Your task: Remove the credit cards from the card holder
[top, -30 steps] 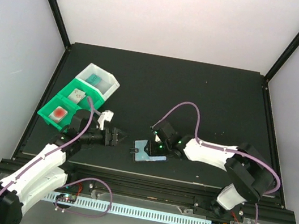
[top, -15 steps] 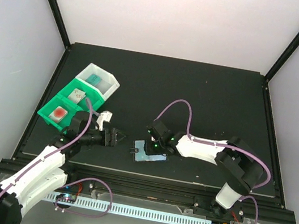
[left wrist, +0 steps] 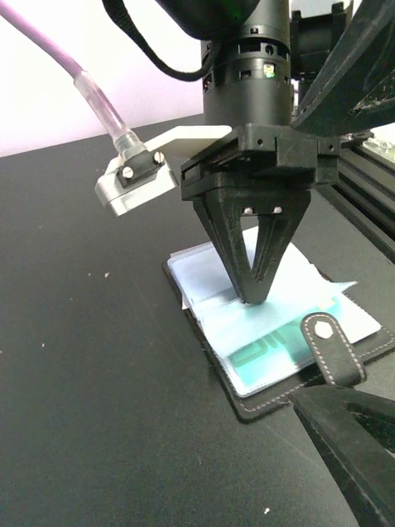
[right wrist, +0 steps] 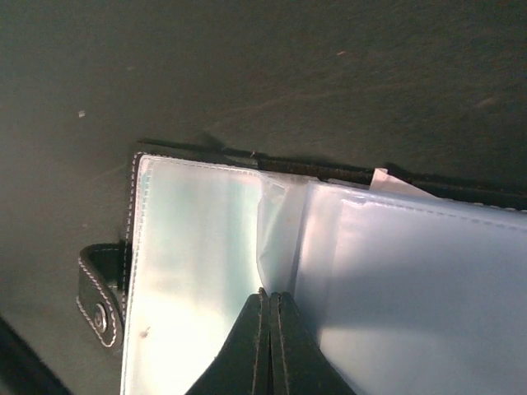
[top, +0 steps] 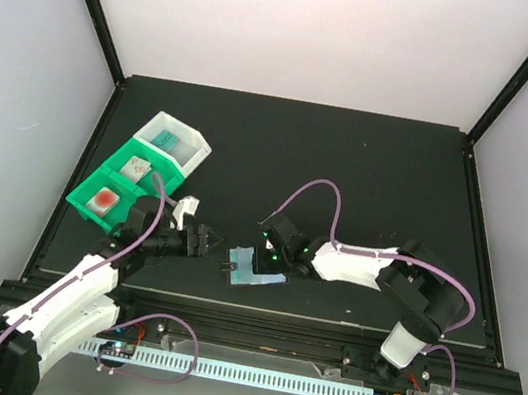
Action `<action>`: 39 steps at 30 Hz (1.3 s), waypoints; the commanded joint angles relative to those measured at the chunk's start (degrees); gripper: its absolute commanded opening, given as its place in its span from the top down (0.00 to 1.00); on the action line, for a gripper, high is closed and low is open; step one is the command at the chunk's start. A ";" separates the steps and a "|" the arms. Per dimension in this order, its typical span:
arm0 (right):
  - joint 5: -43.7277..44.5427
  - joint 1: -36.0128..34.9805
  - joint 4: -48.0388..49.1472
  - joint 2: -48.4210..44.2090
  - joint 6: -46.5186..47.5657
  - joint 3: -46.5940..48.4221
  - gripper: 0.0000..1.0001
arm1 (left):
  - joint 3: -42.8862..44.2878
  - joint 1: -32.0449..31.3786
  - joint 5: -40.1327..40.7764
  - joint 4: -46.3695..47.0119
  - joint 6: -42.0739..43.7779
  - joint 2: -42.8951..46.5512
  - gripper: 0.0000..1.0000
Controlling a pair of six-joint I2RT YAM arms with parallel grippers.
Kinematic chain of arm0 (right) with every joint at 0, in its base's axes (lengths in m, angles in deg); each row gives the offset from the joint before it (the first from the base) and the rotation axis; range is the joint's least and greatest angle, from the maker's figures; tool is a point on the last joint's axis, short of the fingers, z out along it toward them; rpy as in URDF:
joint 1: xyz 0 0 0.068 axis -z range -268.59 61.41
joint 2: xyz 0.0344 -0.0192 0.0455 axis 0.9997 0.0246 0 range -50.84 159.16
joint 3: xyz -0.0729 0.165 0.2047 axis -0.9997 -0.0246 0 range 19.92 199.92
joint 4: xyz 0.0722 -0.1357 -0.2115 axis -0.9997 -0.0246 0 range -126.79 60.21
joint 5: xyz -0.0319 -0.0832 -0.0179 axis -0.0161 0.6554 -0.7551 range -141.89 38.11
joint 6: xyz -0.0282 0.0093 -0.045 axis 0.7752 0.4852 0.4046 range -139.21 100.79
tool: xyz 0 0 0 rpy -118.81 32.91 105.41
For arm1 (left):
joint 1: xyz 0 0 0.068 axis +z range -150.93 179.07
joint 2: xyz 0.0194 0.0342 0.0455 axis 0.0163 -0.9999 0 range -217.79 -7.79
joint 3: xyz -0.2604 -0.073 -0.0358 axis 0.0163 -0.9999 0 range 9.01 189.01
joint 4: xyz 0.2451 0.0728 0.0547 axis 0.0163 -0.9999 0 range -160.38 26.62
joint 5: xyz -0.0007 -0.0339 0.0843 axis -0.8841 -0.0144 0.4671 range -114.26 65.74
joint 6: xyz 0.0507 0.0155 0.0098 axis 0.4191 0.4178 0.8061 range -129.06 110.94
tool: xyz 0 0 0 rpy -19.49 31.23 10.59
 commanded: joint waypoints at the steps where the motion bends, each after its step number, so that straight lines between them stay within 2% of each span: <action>1: -7.77 -0.13 10.25 -0.63 -3.79 -2.04 0.99 | -1.48 -0.33 -0.90 4.38 -2.40 -0.91 0.18; 5: -11.51 0.02 14.60 0.59 -6.27 -2.39 0.99 | -3.37 -0.78 -2.45 9.16 -5.73 -2.16 0.20; 9: -12.16 0.21 17.11 1.20 -8.11 -3.06 0.99 | -4.97 -1.38 -3.01 15.15 -8.83 -4.81 0.18; 18: -11.97 0.65 18.10 0.86 -8.45 -4.17 0.99 | -5.65 -1.90 -1.44 19.70 -9.49 -12.57 0.16; 29: -11.98 0.96 19.02 0.68 -8.83 -4.57 0.99 | -7.14 -4.45 0.42 24.54 -12.40 -18.41 0.20; 34: -11.98 1.02 19.29 0.68 -8.86 -4.98 0.99 | -7.15 -5.74 0.56 27.99 -13.94 -22.04 0.32; 37: -11.98 1.01 19.60 0.64 -9.05 -5.22 0.99 | -7.11 -6.16 0.59 29.48 -14.73 -22.82 0.48; 39: -11.88 0.97 19.72 0.39 -9.10 -5.41 0.96 | -6.96 -6.37 0.86 29.88 -14.85 -22.70 0.64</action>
